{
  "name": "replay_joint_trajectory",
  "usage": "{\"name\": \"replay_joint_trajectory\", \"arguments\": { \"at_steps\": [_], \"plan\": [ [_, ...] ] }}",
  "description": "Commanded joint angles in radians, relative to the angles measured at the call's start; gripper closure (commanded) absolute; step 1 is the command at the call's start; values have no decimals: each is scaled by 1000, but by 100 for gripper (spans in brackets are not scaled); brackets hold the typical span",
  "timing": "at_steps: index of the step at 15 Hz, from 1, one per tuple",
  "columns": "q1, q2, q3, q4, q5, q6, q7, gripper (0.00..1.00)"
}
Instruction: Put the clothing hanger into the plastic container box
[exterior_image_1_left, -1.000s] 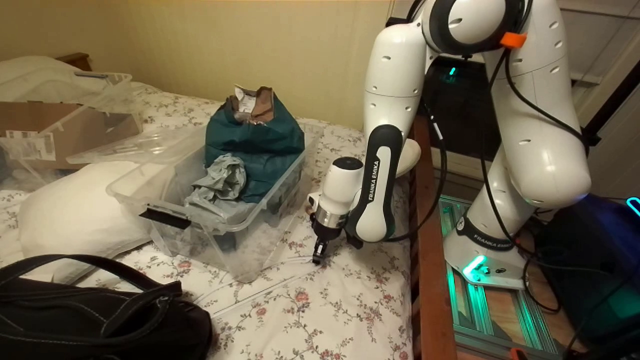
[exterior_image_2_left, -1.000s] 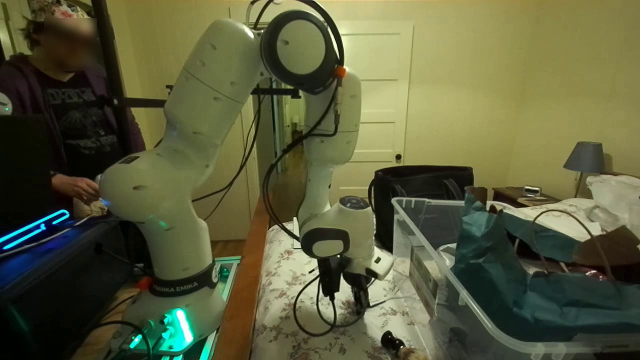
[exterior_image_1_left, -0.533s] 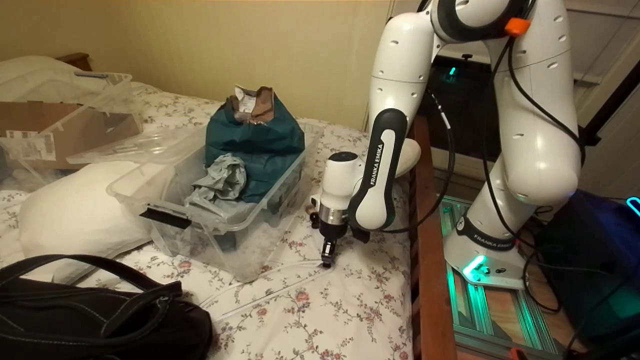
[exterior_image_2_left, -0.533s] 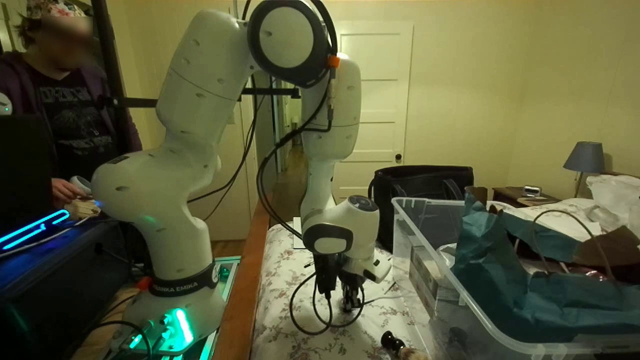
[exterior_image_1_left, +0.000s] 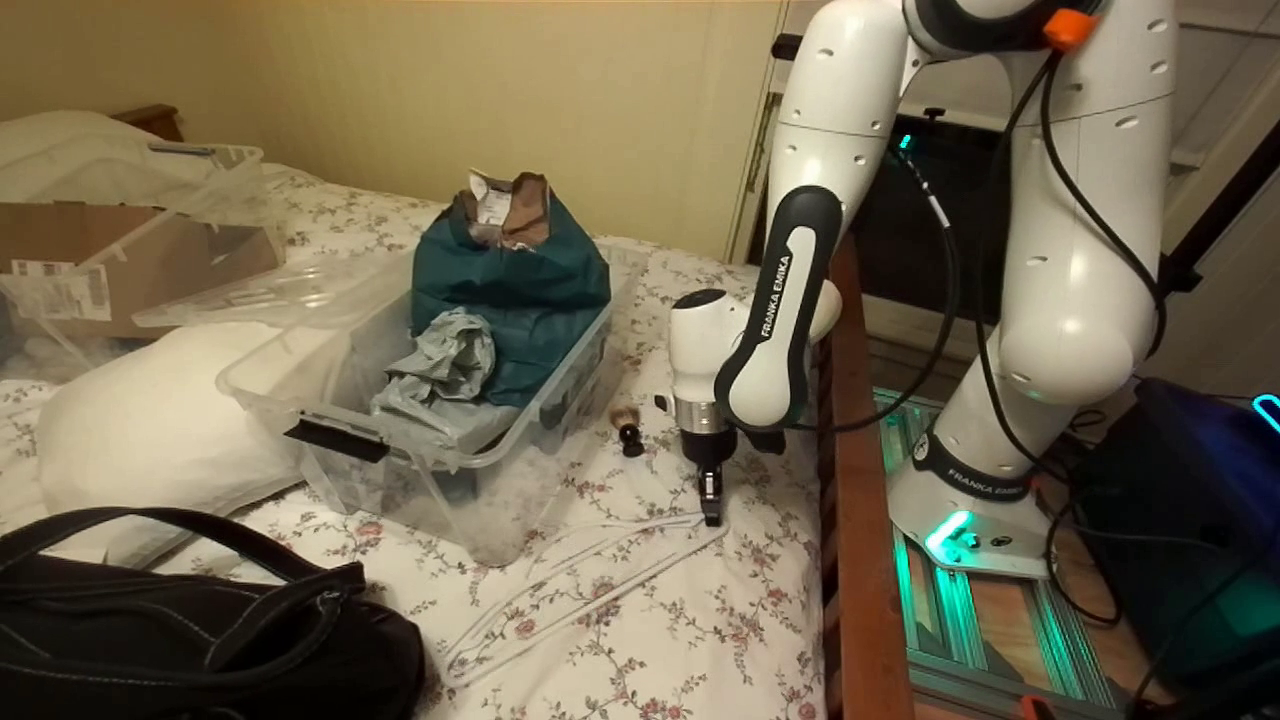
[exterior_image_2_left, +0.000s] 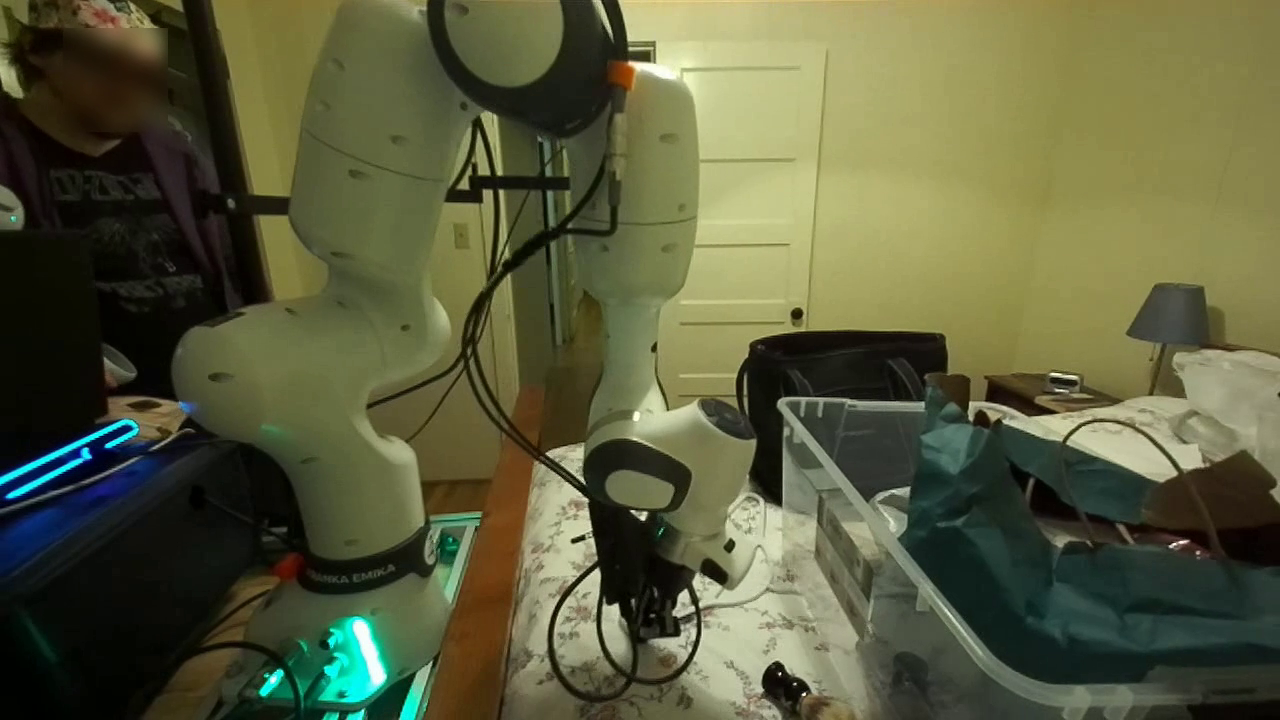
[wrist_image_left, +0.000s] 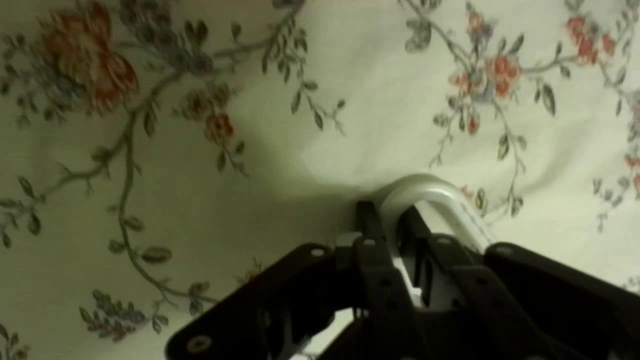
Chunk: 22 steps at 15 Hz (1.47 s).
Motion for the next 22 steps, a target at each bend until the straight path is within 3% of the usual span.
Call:
{"name": "replay_joint_trajectory", "arguments": {
  "at_steps": [1, 7, 13, 17, 22],
  "plan": [
    [17, -68, -60, -5, 17, -173, -116, 95],
    [72, -180, -151, -4, 64, -301, -246, 94],
    [143, -343, -162, -12, 199, -332, -378, 95],
    [262, -512, -221, -29, 241, -475, -324, 95],
    [401, -738, -325, -10, 249, -770, -250, 95]
  ]
}}
